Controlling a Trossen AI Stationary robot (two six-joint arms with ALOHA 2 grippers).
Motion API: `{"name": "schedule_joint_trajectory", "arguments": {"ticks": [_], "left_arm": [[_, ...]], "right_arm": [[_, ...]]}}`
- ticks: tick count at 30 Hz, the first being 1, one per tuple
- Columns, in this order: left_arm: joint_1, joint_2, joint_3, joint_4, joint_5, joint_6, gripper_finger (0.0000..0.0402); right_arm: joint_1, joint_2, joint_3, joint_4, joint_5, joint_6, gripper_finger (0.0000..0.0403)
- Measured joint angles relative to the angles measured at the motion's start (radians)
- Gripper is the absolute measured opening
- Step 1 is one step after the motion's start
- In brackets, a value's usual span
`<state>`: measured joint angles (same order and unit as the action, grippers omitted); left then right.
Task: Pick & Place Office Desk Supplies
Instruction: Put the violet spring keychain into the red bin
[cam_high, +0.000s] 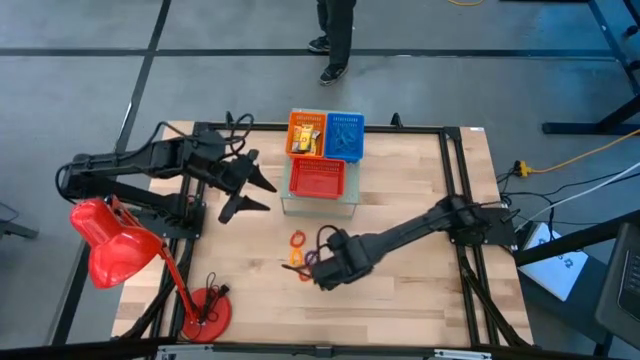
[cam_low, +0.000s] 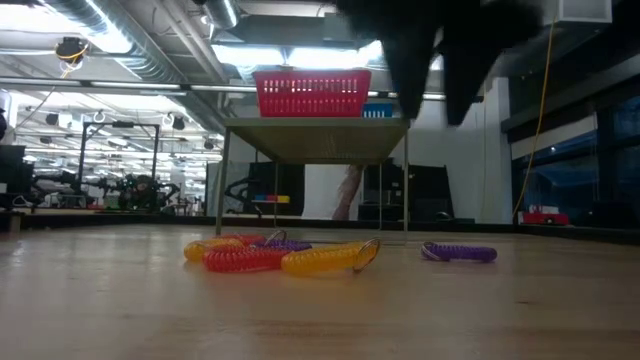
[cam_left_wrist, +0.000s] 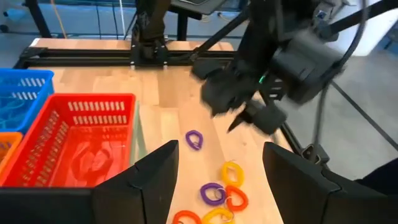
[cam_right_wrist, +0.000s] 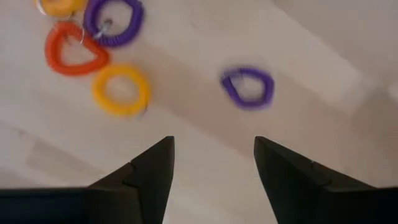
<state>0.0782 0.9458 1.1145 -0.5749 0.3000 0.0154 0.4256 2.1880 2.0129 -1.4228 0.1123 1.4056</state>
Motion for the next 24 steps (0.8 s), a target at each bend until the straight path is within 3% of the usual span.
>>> {"name": "schedule_joint_trajectory", "arguments": {"ticks": [6, 14, 24], "left_arm": [[-0.058, 0.002, 0.000, 0.027, -0.036, -0.034, 0.0226], [-0.113, 0.002, 0.000, 0.028, -0.057, -0.072, 0.0225], [-0.129, 0.018, 0.000, 0.028, -0.083, -0.121, 0.0226]], "right_arm": [[-0.030, 0.057, -0.024, 0.040, 0.003, -0.139, 0.0226], [-0.035, 0.033, -0.270, 0.261, -0.117, -0.159, 0.0226], [-0.035, 0.003, -0.336, 0.348, -0.065, -0.176, 0.0226]]}}
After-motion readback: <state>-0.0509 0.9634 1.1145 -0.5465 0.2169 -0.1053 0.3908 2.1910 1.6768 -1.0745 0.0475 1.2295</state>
